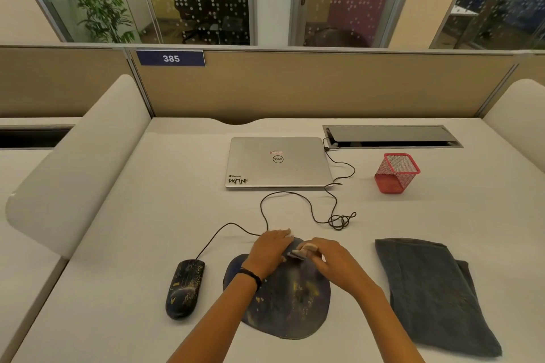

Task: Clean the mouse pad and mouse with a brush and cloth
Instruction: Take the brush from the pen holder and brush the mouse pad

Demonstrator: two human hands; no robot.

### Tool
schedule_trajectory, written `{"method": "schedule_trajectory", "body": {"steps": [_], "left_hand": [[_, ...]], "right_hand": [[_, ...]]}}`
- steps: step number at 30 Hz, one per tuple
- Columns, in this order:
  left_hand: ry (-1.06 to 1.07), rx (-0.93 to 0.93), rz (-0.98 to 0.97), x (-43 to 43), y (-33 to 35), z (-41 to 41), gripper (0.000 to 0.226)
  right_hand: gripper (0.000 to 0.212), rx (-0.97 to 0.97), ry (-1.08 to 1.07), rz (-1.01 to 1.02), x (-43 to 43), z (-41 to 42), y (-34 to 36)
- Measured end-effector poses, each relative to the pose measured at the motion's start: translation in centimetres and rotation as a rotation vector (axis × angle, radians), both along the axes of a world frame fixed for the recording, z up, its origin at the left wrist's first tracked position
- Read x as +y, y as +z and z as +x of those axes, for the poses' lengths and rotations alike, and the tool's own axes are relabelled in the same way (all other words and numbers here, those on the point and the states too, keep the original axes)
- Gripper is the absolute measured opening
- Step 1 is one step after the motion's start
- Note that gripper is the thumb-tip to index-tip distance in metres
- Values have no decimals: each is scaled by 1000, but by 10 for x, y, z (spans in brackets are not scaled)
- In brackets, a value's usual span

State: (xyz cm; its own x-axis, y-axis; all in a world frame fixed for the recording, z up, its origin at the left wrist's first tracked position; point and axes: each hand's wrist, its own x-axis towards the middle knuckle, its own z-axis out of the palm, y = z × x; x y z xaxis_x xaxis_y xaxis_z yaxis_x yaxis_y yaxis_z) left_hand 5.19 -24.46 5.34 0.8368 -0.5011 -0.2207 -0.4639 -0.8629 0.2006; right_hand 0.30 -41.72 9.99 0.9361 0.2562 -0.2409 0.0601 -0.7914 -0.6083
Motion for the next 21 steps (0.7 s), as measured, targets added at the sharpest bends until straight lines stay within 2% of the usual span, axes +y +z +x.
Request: {"method": "schedule_trajectory", "body": {"steps": [2,5,12,14,19,21], "left_hand": [[24,7,-92,-1,1,-12,48],[36,17,-114,-1,-1,-26,44],[47,105,-104,2,-2,-38,74],[44,137,-109,1,-3,-40,77],[48,213,-114,-2,-4,-34,85],[52,248,-130,-2,-3,-31,90]], "right_hand": [[33,40,-37,14,-1,-2,-2],[31,48,-51,69,0,-2,-7],[28,-45,-93,218,8,-8,-8],[19,-95,-145,261,10,-11,-11],[15,-170,-291,311,13,-14,-22],[26,-160,-291,316,11,-15,-27]]}}
